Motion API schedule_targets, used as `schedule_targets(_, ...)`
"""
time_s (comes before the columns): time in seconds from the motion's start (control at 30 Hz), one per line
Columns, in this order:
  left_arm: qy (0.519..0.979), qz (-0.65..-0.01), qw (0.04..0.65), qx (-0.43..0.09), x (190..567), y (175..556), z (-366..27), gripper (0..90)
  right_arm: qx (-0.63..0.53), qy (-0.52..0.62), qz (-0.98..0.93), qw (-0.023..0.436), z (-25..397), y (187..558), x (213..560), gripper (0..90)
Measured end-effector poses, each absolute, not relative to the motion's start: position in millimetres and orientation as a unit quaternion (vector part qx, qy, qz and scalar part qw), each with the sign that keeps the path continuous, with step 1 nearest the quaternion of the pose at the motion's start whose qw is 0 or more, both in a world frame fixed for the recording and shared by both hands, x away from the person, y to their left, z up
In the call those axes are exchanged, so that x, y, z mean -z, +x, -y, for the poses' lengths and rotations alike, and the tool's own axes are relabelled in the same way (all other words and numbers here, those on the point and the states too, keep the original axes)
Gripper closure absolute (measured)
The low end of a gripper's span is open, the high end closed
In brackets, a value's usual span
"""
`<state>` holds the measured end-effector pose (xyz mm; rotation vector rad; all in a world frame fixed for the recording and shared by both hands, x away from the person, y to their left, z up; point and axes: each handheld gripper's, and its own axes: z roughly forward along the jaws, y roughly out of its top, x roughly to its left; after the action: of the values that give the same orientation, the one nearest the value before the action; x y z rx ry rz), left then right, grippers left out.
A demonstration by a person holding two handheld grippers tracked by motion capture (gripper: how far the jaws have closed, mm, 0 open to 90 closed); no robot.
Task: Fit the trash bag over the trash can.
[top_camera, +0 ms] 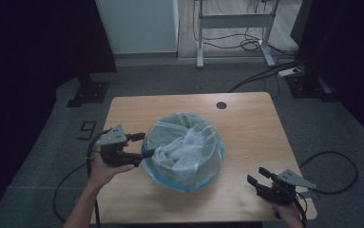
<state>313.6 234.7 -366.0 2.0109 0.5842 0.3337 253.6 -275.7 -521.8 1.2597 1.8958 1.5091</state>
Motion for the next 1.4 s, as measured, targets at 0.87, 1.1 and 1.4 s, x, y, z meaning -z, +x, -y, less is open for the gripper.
schedule_targets(0.87, 0.826, -0.318, 0.447, -0.127, 451.8, 280.1, -279.0, 29.7, -0.528, 0.448, -0.693, 0.203, 268.6, 256.7, 527.5, 34.2)
schedule_targets(1.1, 0.827, -0.33, 0.439, -0.12, 465.2, 284.2, -279.7, 29.8, -0.526, 0.449, -0.694, 0.204, 269.0, 256.8, 528.2, 34.2)
schedule_targets(1.4, 0.827, -0.329, 0.44, -0.12, 464.0, 285.9, -279.4, 29.8, -0.523, 0.448, -0.695, 0.206, 268.4, 256.6, 528.2, 34.1)
